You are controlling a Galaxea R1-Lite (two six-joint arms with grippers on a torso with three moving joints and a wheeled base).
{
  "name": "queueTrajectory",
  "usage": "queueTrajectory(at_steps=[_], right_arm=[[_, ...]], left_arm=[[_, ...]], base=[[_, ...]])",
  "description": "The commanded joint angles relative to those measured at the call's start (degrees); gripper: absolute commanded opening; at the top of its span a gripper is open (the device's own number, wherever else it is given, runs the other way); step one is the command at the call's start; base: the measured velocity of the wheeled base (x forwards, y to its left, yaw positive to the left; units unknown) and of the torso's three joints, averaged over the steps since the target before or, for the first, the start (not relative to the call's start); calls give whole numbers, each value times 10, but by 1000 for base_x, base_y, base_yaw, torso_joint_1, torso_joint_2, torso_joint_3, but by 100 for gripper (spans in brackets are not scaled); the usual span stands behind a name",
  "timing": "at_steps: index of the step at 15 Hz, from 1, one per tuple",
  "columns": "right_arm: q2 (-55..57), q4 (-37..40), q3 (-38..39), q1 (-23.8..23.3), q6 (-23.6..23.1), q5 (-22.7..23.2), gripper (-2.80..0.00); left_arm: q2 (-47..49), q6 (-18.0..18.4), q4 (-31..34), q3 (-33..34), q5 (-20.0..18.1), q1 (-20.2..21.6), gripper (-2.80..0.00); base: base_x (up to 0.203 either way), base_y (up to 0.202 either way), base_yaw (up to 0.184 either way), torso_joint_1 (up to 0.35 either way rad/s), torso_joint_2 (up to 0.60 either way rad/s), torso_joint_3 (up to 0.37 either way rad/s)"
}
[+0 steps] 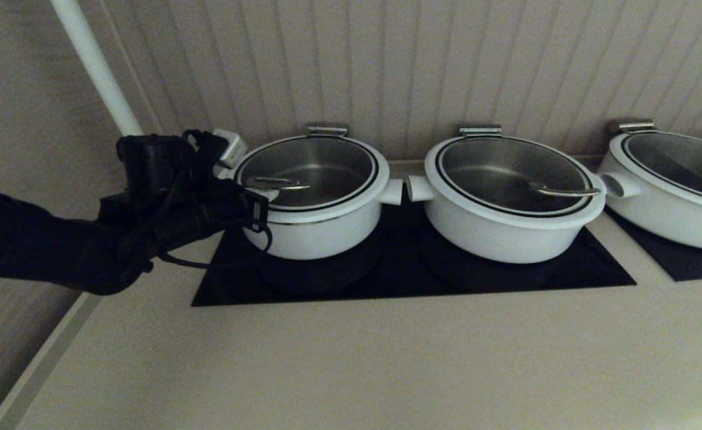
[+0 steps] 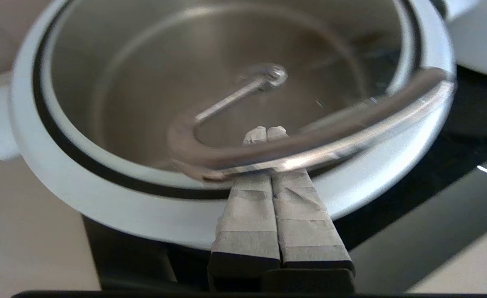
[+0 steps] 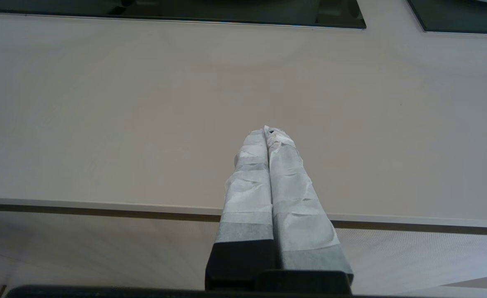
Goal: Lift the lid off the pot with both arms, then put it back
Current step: Open the food pot lid a small opening with the left arm
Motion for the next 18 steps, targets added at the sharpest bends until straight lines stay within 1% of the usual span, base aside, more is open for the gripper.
queueTrajectory(at_steps=[1,10,12,14,16,18], right_arm=[[1,1,0,0,0,0,-280],[1,1,0,0,0,0,-280],[1,1,1,0,-27,3,-280],[1,1,1,0,-25,4,-280],[1,-1,3,0,-40,6,-280],[1,-35,9,0,-56,10,-280]], left_arm=[[8,-3,-4,-19,4,0,-280],[1,-5,-1,-59,9,1,-280],[0,-5,2,-70,10,3,-280],[0,-5,3,-81,10,5,-280],[2,-5,4,-90,10,5,-280],[2,-5,3,-90,10,5,-280]], base=[[0,0,0,0,0,0],[0,0,0,0,0,0],[0,0,0,0,0,0],[0,0,0,0,0,0],[0,0,0,0,0,0],[0,0,0,0,0,0]])
